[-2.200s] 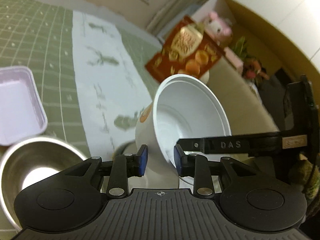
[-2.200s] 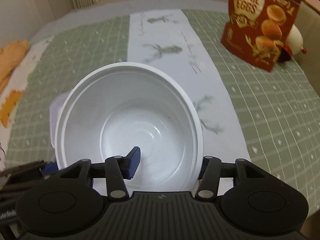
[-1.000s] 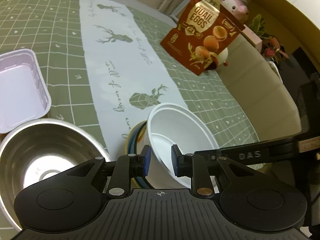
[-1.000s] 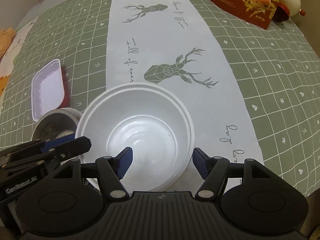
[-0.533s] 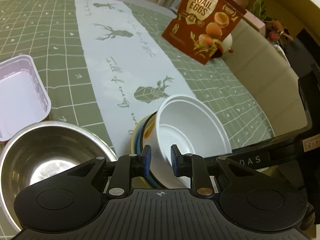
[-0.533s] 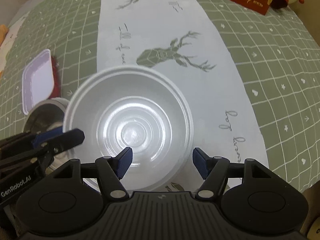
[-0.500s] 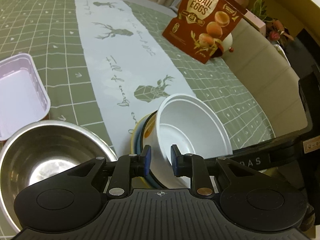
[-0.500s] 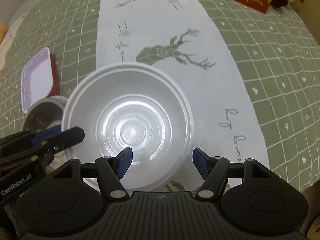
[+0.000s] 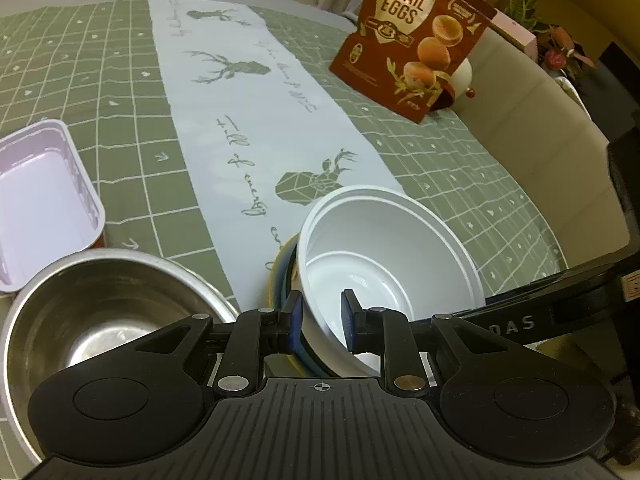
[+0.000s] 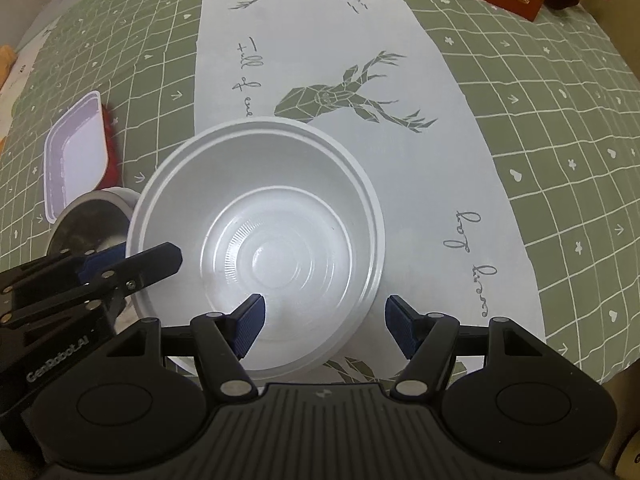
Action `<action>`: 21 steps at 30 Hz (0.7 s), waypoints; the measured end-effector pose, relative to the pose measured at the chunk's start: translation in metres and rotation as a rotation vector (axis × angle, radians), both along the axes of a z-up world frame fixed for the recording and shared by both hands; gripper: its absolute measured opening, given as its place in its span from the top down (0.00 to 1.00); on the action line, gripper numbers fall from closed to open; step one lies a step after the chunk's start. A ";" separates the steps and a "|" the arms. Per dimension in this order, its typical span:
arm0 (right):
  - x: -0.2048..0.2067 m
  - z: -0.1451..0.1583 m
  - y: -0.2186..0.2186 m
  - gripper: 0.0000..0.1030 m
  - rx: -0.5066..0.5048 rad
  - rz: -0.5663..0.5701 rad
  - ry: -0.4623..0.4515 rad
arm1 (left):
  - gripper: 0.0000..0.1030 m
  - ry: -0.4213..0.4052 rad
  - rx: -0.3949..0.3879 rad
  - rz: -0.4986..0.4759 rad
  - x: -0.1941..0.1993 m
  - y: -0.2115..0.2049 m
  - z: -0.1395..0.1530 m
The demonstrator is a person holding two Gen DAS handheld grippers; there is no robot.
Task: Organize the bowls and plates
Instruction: 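Carry the white plastic bowl with both grippers and lower it into the blue bowl, then open both grippers and lift them off the white plastic bowl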
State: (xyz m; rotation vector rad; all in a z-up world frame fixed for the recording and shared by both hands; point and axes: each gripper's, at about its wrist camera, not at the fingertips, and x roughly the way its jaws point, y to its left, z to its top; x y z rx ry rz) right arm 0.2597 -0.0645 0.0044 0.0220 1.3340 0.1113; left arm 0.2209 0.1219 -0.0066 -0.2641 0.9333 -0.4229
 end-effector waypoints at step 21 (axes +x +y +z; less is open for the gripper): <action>-0.010 -0.012 -0.010 0.35 0.019 -0.003 -0.022 | 0.78 -0.056 -0.038 -0.002 -0.014 0.009 0.020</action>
